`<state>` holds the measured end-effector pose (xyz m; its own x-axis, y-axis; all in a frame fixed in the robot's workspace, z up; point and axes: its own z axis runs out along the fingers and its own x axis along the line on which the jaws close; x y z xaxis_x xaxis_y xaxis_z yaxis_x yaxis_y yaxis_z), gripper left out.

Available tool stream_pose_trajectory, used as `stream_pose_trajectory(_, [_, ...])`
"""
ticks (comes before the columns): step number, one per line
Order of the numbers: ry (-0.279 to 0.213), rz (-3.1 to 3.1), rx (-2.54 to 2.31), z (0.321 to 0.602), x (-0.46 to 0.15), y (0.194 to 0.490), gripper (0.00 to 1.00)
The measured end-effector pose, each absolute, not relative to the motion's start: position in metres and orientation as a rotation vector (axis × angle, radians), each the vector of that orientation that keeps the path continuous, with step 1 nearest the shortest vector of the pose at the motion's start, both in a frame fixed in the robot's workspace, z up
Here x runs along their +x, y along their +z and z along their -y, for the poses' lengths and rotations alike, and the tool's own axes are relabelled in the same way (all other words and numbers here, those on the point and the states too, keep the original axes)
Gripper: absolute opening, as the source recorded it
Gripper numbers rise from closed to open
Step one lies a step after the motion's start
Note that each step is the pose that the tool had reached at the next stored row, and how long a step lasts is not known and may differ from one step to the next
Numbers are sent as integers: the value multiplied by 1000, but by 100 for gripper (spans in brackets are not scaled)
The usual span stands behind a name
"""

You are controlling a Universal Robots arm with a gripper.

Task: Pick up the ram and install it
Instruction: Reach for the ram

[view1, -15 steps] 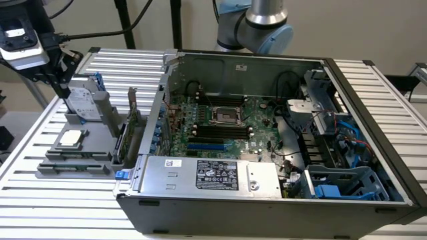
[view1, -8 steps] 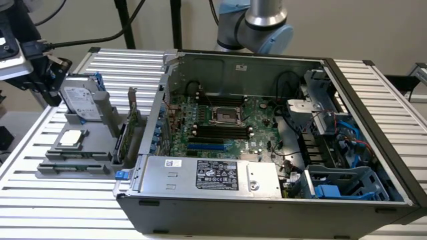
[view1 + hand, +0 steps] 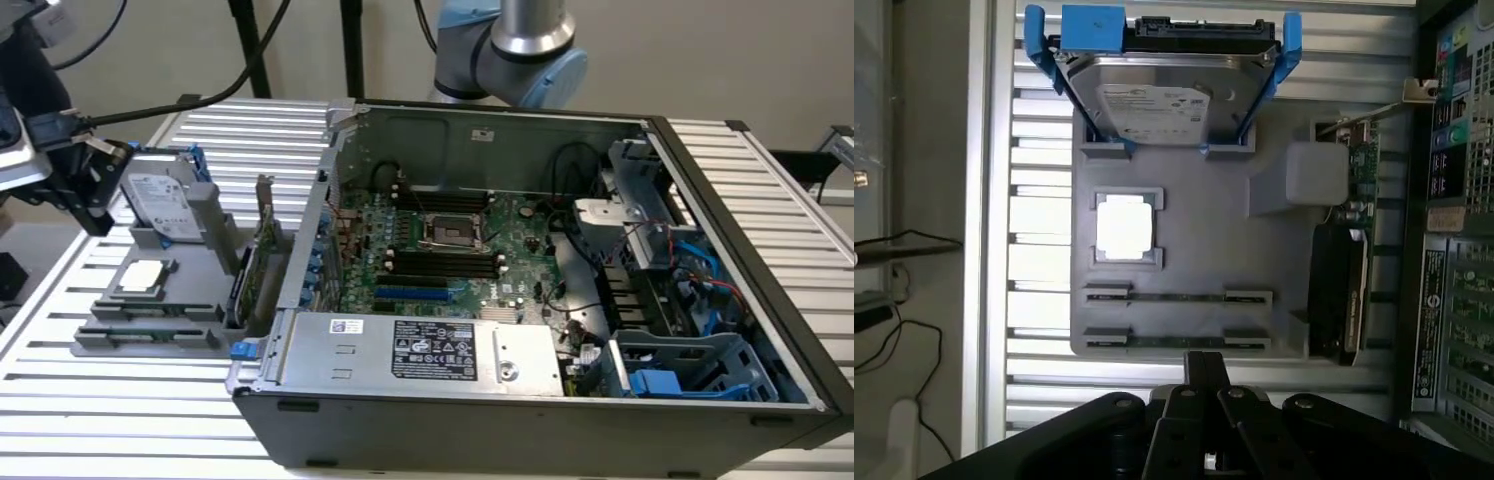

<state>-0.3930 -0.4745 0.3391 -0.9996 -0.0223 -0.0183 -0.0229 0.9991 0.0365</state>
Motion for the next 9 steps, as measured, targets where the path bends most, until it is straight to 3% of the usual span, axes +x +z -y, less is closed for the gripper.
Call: stream_pose_trajectory(9, [48, -3125, -35, 476, -393, 334, 11])
